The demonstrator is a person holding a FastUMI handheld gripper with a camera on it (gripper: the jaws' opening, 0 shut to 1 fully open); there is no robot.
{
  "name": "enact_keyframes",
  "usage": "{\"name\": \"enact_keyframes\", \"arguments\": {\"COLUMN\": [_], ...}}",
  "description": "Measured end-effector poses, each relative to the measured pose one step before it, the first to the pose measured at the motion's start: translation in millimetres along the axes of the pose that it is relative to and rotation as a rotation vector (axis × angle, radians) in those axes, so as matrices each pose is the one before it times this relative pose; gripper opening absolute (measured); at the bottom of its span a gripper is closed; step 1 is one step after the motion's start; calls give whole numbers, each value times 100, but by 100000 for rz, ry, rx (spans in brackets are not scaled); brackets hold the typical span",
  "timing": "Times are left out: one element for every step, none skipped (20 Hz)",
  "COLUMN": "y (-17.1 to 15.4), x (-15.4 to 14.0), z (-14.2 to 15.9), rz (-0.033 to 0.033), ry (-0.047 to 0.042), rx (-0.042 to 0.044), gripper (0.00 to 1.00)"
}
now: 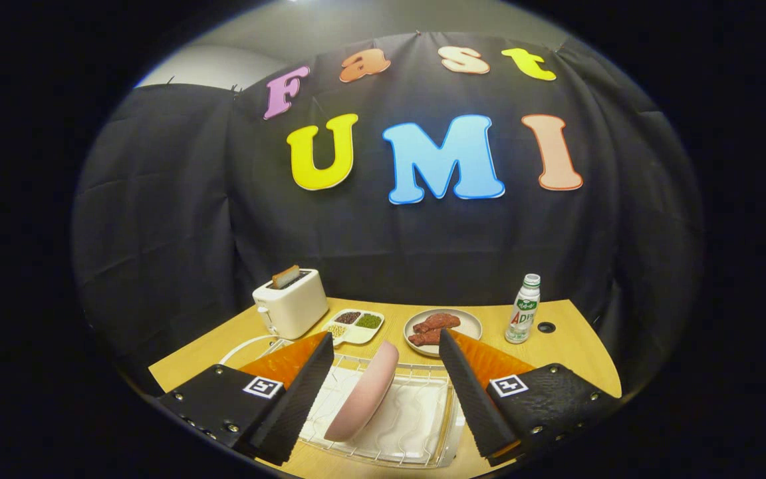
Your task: Take the plate from the dish rack, then take the spoon from the basket and place it into the plate.
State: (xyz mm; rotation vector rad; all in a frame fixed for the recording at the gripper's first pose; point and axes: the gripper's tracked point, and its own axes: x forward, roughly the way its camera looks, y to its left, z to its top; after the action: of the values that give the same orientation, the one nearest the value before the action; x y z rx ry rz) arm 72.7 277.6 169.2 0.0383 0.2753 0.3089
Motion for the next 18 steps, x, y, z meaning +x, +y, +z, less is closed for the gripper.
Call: {"name": "enact_keyframes", "arguments": {"y": [142, 34, 225, 146, 69, 182, -131, -22, -6, 23, 96, 86, 95, 154, 76, 194, 212, 19], "x": [959, 898, 888, 735, 711, 735, 589, 549, 438, 497, 572, 462, 255, 452, 493, 622, 195, 366], "z": [-694, -770, -615, -705, -696, -653, -671, -529, -470, -328, -548, -401, -431, -465, -442, -486, -451, -445], "rz": [-428, -554, 235, -11, 88, 219, -116, 75, -264, 17, 268, 272, 457, 299, 508, 594, 868, 612], "ry": [3506, 3742, 3605, 3840, 3959, 4352, 4044, 3531, 2463, 2491, 3255, 3064, 3158, 3574, 3303, 3466, 3154, 3073], "rx": [-130, -97, 443, 864, 718, 297, -92, -84, 410, 152, 39, 409, 476, 497, 671, 491, 1393, 1387], "gripper": [98, 98, 98, 97, 98, 97, 98, 98, 98, 98, 98, 98, 98, 98, 98, 98, 94, 88]}}
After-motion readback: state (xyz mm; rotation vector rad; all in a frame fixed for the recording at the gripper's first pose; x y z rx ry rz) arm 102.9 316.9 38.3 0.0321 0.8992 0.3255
